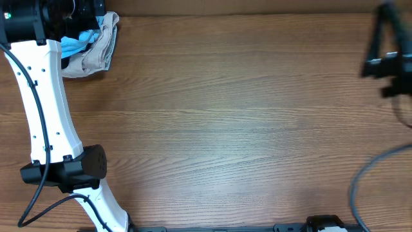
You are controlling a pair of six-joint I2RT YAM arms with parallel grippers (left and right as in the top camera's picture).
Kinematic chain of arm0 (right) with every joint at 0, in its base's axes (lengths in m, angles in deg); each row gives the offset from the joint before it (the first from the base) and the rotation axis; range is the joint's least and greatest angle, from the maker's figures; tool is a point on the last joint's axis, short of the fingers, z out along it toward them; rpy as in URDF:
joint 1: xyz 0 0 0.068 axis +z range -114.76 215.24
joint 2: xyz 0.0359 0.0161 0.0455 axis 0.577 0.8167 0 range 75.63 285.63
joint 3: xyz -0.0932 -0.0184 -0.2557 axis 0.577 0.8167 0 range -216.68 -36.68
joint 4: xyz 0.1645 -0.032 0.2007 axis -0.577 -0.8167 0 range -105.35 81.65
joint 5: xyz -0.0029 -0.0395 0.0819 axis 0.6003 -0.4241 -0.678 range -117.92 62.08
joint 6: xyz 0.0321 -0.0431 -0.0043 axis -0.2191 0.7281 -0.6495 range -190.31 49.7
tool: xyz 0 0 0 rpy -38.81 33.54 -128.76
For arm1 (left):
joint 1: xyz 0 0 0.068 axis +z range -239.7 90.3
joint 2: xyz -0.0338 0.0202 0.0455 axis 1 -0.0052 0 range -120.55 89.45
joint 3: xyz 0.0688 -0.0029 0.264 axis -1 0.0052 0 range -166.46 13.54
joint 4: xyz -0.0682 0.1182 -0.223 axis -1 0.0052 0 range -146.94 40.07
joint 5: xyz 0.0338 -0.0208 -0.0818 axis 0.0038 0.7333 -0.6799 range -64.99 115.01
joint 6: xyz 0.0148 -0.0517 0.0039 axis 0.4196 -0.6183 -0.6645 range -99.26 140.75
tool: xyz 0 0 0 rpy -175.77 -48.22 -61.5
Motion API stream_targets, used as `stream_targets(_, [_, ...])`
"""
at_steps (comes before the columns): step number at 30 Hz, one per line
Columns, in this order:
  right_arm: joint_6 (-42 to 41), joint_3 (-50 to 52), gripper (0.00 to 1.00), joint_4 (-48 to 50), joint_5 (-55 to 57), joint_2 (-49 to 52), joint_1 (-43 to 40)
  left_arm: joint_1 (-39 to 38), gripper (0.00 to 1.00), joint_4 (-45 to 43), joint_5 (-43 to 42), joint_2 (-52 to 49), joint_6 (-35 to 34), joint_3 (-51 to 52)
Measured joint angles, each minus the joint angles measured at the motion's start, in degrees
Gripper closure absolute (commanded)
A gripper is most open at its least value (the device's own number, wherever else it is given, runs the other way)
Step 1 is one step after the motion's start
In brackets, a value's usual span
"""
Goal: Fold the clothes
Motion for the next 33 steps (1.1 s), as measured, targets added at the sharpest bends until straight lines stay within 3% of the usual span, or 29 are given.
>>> stream_targets(8, [0.0,34.1,0.0,17.0,-0.2,-11.6,1.0,0.0,0.0,0.0,0.0,0.0,0.0,0.0])
stream_targets(16, [-0.1,60.8,0.0,29.1,-0.3,-27.4,1.2,0.0,0.0,0.0,-0.2,0.0,0.0,0.0])
stream_targets(24, [0.1,81.6,0.0,37.4,-0.3,-40.0,1.4,0.0,0.0,0.0,-0.4,0.0,0.0,0.0])
stream_targets(33, [3.3,93.0,0.0,37.9,0.1,-48.3,1.4,0.0,0.0,0.0,-0.4,0.0,0.0,0.0])
